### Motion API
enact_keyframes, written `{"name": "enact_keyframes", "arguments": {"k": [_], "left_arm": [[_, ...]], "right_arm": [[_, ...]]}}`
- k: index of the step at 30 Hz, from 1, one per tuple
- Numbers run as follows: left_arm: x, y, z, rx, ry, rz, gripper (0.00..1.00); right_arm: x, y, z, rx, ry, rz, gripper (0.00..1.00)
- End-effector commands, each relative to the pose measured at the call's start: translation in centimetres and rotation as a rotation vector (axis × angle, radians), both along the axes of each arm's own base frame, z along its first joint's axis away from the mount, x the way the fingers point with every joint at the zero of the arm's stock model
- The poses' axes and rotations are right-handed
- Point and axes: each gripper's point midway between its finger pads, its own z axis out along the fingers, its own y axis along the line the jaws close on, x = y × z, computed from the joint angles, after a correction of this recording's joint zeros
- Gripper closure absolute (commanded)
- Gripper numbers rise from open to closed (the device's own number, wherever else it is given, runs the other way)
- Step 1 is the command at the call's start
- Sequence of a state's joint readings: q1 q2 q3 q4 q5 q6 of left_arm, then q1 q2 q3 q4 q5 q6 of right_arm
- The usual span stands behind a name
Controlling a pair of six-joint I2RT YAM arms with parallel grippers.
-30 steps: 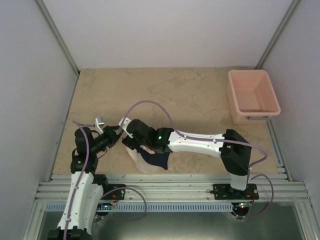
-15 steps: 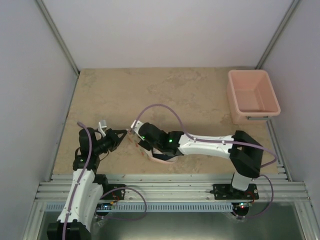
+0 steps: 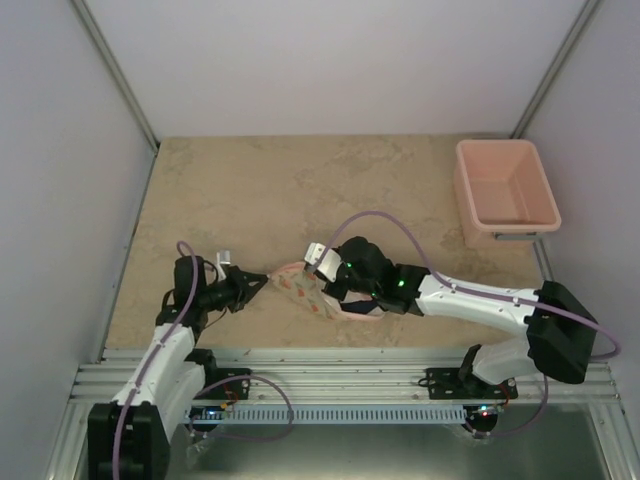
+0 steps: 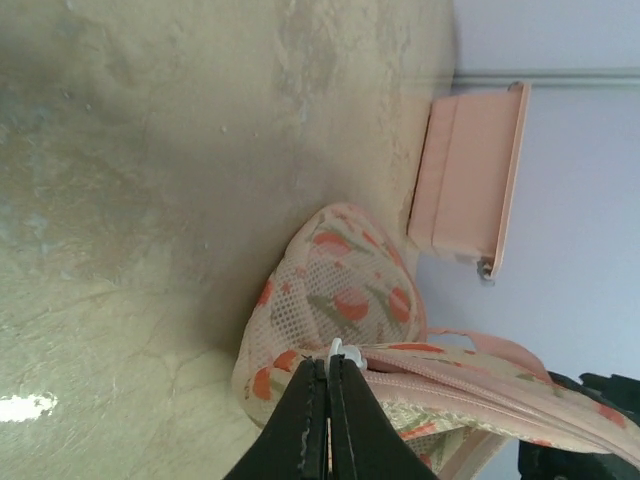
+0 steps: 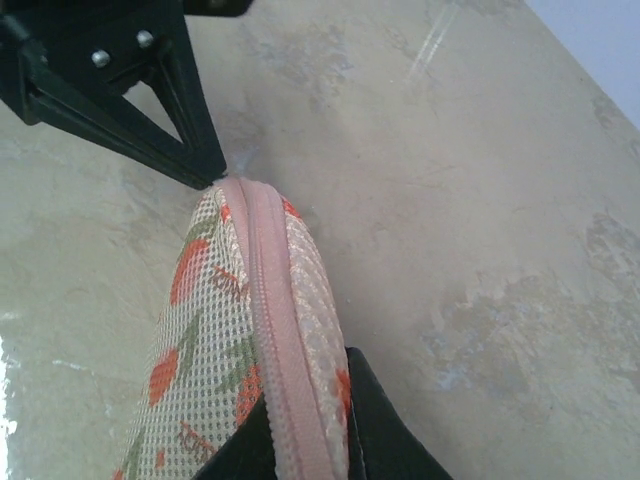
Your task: Unzip the laundry bag and remove the bra
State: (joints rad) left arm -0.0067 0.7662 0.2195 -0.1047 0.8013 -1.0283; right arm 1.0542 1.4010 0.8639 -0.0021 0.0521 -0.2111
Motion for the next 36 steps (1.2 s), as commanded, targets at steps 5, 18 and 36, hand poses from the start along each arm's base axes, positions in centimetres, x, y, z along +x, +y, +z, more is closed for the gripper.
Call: {"name": "enact_keyframes", "arguments": {"k": [5,18,36], "left_arm": [[0.0,0.4,-5.3,0.102,0.135,0.063,1.0],[0.8,0.5,-4.7,0.131,0.046,0.08,1.0],[4.5,8.3,4.5,0.214,-0.356,0.439,0.03]], "right_arm": [[0.5,-0.7,4.9,0.11,-0.101,0.053,1.0],[1.7,-0.9,3.1,0.07,-0.081,0.031,1.0],[4.2,3.7,-4.7,-0.239,-0.078,-0.253,1.0]]}}
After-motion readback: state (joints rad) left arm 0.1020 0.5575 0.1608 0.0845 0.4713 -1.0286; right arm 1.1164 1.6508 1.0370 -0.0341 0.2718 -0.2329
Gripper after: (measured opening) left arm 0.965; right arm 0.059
